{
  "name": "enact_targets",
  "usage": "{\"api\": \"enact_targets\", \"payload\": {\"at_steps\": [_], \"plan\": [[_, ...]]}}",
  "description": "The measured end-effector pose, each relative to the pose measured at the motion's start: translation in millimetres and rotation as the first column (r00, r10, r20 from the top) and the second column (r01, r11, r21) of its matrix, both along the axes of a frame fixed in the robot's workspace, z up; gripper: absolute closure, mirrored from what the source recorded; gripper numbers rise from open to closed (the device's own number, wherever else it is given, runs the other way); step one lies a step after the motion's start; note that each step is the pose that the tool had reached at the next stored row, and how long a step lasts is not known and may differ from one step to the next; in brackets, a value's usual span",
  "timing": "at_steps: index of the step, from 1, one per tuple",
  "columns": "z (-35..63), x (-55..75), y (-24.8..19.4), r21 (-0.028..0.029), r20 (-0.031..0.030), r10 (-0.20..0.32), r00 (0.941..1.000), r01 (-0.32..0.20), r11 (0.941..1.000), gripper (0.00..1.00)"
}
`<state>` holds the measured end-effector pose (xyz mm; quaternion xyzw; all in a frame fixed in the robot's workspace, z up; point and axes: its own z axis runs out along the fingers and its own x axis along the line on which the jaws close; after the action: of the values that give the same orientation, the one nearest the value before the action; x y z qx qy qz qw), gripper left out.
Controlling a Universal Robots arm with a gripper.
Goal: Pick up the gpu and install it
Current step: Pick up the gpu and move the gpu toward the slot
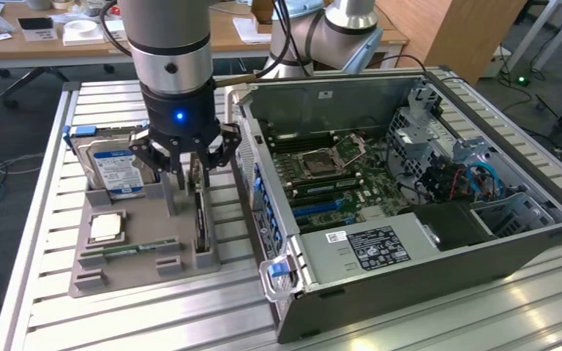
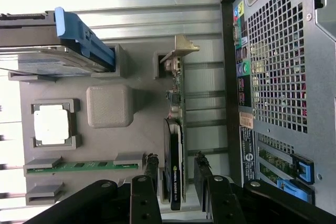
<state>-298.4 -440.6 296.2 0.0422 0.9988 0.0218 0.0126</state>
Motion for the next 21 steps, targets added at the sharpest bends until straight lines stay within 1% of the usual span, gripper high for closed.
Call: {"api": "enact_targets", "payload": {"at_steps": [3,10,15,21], "plan": [[-0.2,0.0,0.0,0.0000,0.0000,0.000,1.0000,0.000,1.0000,0.58],[-6.9,0.0,0.0,0.0000,0.0000,0.000,1.0000,0.000,1.0000,0.58],[-8.5,0.0,0.0,0.0000,-0.0001,0.000,1.0000,0.000,1.0000,0.58],[-14.2,0.0,0.0,0.0001,0.0001,0.000,1.0000,0.000,1.0000,0.58]]}}
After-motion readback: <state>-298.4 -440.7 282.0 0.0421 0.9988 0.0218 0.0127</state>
